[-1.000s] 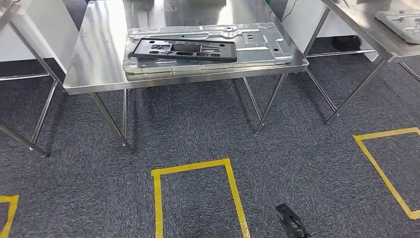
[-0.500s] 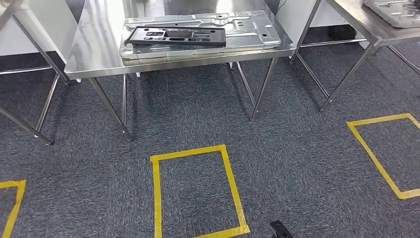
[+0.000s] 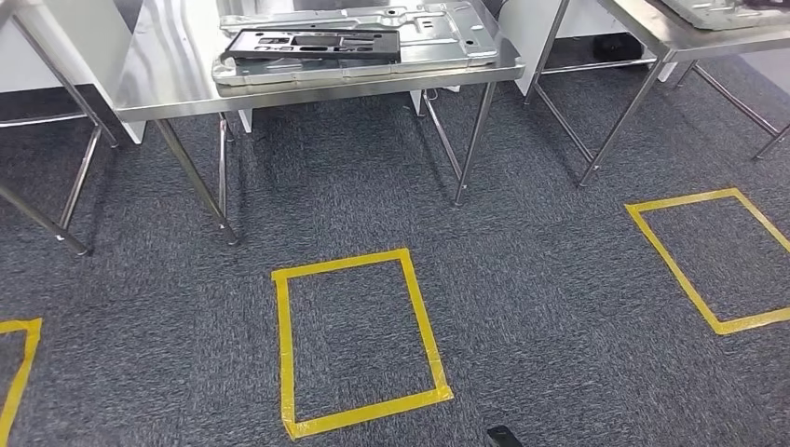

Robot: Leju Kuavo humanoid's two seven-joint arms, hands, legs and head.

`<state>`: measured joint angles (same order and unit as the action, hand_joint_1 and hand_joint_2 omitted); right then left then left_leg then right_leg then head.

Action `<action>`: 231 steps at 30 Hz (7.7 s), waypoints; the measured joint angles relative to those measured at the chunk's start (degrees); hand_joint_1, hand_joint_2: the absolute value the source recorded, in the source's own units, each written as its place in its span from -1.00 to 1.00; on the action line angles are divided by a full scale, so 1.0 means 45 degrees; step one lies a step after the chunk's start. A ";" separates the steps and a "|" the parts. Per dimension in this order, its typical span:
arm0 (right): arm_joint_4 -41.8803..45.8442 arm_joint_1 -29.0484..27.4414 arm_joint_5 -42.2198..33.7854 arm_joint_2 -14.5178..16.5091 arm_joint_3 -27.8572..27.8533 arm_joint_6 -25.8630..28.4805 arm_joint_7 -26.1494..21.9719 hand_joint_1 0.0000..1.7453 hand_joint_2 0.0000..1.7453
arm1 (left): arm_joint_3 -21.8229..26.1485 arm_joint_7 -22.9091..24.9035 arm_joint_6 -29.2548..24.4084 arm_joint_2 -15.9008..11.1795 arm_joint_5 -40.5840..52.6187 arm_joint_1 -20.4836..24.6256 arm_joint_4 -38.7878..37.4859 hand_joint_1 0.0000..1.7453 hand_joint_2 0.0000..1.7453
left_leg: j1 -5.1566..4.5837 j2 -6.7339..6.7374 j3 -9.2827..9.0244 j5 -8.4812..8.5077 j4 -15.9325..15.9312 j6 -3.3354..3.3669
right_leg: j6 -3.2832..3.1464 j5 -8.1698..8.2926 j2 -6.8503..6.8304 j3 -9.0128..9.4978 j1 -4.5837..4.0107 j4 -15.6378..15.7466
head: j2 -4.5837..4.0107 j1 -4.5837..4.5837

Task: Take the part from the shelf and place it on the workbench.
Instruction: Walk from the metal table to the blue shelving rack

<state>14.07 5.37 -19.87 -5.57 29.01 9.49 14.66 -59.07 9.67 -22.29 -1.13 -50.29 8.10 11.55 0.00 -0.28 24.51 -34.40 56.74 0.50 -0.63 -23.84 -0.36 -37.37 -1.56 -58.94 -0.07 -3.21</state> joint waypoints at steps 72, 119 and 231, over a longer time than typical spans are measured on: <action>-0.0375 -0.0074 -0.0232 0.0319 -0.0119 0.0185 -0.0294 -1.00 1.00 | -0.0254 -0.0114 0.0078 -0.0051 0.0078 -0.0155 0.0022 -1.00 -1.00 | 0.0066 0.0097 0.1505 0.1429 -0.0093 -0.0304 | 0.0207 -0.1296 0.0059 0.1950 0.0420 0.0845 | 0.0000 0.0048; -0.0431 -0.0008 -0.0628 0.0254 -0.0146 0.0261 -0.0718 -1.00 -1.00 | -0.0249 -0.0868 -0.0248 0.0296 -0.0149 -0.0204 0.0024 -1.00 -1.00 | 0.0355 -0.1206 0.1601 0.1040 0.0367 -0.0403 | 0.0490 -0.1082 0.1432 0.1317 0.0626 0.0493 | 0.0000 0.0162; -0.0542 -0.0106 -0.1240 0.0630 -0.0385 0.0421 -0.0726 -1.00 -1.00 | -0.0458 -0.0267 -0.0136 -0.0064 -0.0028 -0.0129 0.0032 -1.00 -1.00 | 0.0119 0.1079 0.1191 0.0150 0.0755 -0.0184 | -0.0325 -0.0937 -0.0541 0.0898 -0.0144 0.0316 | 0.0000 -0.0491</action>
<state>11.63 4.89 -25.45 -2.73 27.28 11.38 11.39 -61.13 8.47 -22.91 -1.42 -50.42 7.52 11.69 0.53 4.58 29.87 -33.73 60.14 -0.32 -2.09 -28.06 -2.80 -33.33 -2.21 -57.52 -0.07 -5.42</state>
